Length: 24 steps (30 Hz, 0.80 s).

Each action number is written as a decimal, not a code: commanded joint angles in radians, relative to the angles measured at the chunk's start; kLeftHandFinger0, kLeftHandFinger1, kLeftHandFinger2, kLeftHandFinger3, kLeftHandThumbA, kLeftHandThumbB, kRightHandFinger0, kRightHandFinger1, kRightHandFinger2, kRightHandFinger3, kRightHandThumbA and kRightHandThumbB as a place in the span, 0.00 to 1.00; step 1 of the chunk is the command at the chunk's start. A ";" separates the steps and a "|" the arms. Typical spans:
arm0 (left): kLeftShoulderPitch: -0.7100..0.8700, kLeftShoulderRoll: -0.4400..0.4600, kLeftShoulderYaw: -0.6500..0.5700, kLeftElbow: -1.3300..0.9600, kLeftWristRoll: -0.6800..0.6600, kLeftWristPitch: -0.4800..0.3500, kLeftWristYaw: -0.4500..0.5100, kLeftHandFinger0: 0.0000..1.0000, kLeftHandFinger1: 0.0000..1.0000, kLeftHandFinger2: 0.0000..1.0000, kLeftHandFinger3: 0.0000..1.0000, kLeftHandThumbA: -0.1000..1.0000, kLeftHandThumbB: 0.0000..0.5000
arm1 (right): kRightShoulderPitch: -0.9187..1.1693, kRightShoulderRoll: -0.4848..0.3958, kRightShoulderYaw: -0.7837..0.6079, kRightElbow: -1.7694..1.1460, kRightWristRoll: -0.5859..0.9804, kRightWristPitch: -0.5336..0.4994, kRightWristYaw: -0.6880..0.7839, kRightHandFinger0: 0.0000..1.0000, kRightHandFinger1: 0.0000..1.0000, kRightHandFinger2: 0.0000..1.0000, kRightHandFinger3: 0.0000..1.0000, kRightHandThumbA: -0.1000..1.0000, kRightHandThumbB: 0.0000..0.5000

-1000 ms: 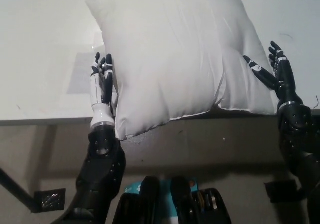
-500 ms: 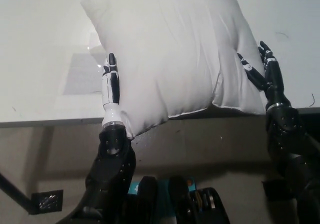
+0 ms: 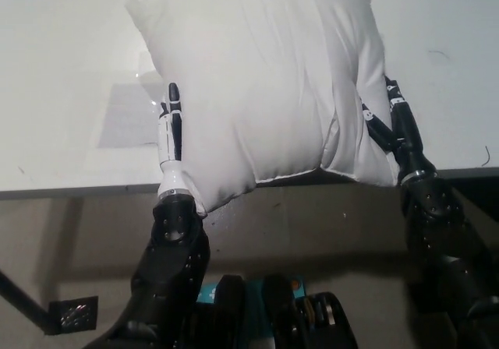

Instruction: The robot uses both hands to lift the pillow and then drops it on the table

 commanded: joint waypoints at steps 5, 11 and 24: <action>-0.026 -0.015 -0.049 0.076 0.001 0.017 -0.087 1.00 1.00 1.00 1.00 1.00 0.03 | 0.036 0.117 0.106 -0.108 0.023 0.182 0.280 1.00 1.00 1.00 1.00 1.00 0.84; -0.033 -0.037 -0.052 0.072 -0.020 0.017 -0.123 1.00 1.00 1.00 1.00 1.00 0.12 | 0.031 0.132 0.138 -0.111 -0.004 0.142 0.238 1.00 1.00 1.00 1.00 1.00 0.75; -0.011 -0.076 -0.097 0.058 -0.027 0.019 -0.133 1.00 1.00 1.00 1.00 1.00 0.13 | 0.029 0.153 0.168 -0.075 -0.010 0.094 0.160 1.00 1.00 1.00 1.00 1.00 0.94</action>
